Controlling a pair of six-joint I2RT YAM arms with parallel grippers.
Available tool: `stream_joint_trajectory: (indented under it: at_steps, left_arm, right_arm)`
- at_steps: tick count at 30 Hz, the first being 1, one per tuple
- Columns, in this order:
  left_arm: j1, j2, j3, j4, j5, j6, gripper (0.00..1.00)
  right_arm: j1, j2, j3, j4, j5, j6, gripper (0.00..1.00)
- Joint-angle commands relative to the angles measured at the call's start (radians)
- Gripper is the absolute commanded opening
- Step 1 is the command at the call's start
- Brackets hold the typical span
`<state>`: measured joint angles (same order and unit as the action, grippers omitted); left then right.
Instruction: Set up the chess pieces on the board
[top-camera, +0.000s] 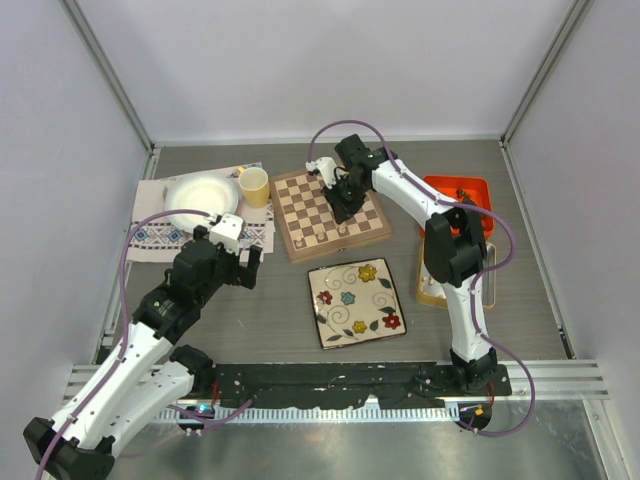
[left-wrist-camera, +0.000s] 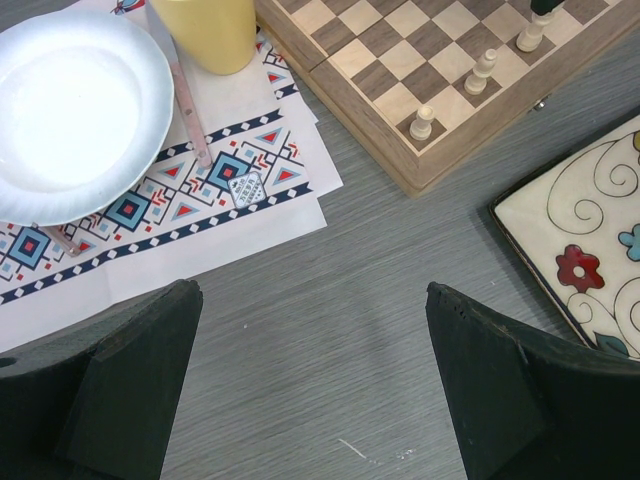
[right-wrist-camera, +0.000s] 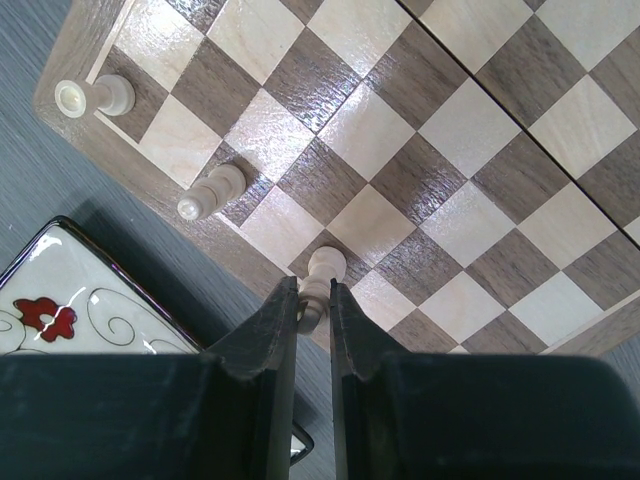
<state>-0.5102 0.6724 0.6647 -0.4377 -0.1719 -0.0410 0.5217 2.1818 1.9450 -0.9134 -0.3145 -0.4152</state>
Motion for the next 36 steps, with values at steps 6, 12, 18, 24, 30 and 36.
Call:
stream_joint_trajectory:
  at_steps: [6,12,18,24,30,36]
  left_arm:
    - [0.004,-0.004,-0.001,0.050,0.009,0.012,1.00]
    - [0.004,-0.004,-0.002,0.048,0.011,0.012,1.00]
    - [0.004,-0.004,-0.002,0.050,0.011,0.012,1.00]
    - [0.004,-0.004,-0.002,0.051,0.011,0.013,0.99]
    - [0.004,-0.005,-0.002,0.048,0.009,0.012,1.00]
    - [0.004,-0.005,-0.002,0.048,0.009,0.010,1.00]
  right_arm:
    - [0.008,0.001,0.042,-0.012,0.002,0.003,0.14]
    - [0.008,0.001,0.040,-0.016,0.003,0.000,0.19]
    - [0.008,0.001,0.040,-0.016,0.003,0.000,0.29]
    - [0.006,-0.004,0.058,-0.016,0.009,-0.002,0.46]
    - [0.009,-0.008,0.071,-0.018,0.005,0.001,0.49]
    - [0.008,-0.011,0.084,-0.019,0.005,0.009,0.49]
